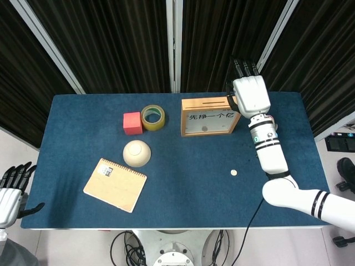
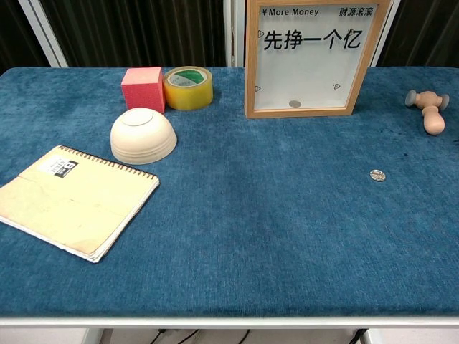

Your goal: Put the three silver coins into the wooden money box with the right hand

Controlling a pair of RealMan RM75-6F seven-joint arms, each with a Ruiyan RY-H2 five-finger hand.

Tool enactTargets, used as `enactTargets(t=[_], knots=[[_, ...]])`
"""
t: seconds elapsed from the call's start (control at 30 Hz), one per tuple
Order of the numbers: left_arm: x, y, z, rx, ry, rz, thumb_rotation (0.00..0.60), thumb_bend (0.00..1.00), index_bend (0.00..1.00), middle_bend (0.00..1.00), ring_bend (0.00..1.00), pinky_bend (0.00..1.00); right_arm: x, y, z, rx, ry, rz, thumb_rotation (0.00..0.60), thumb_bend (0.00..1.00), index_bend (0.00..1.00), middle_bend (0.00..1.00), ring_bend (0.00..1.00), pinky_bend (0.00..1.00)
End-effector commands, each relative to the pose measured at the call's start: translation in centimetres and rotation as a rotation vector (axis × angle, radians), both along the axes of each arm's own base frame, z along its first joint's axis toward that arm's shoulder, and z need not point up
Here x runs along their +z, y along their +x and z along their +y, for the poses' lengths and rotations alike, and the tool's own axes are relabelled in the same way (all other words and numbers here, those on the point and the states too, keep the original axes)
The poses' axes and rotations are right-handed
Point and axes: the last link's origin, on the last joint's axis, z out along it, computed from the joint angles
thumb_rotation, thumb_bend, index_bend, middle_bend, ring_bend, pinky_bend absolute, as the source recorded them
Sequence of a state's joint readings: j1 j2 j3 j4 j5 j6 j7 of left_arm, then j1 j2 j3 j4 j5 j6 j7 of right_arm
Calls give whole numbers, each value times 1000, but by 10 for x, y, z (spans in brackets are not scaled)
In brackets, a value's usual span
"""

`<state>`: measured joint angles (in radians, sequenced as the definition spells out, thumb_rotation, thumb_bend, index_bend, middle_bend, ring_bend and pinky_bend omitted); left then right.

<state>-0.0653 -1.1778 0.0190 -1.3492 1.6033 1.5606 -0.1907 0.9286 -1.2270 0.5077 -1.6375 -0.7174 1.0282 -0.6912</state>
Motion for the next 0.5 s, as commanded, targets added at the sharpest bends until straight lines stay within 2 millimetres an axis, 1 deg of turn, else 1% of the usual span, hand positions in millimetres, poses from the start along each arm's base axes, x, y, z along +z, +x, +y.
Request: enactTargets(t=[0.03, 0.17, 0.5], knots=[[0, 1, 0, -2, -1, 1, 600, 0, 7, 0, 0, 0, -12, 2, -12, -70, 46, 61, 600, 402, 792, 28, 0, 0], [0, -1, 2, 11, -6, 0, 600, 0, 7, 0, 0, 0, -18, 2, -19, -137, 78, 74, 600, 408, 795, 28, 0, 0], [0, 0, 2, 8, 2, 1, 600, 0, 7, 0, 0, 0, -32, 8, -25, -190, 100, 44, 600, 420, 801, 33, 0, 0]])
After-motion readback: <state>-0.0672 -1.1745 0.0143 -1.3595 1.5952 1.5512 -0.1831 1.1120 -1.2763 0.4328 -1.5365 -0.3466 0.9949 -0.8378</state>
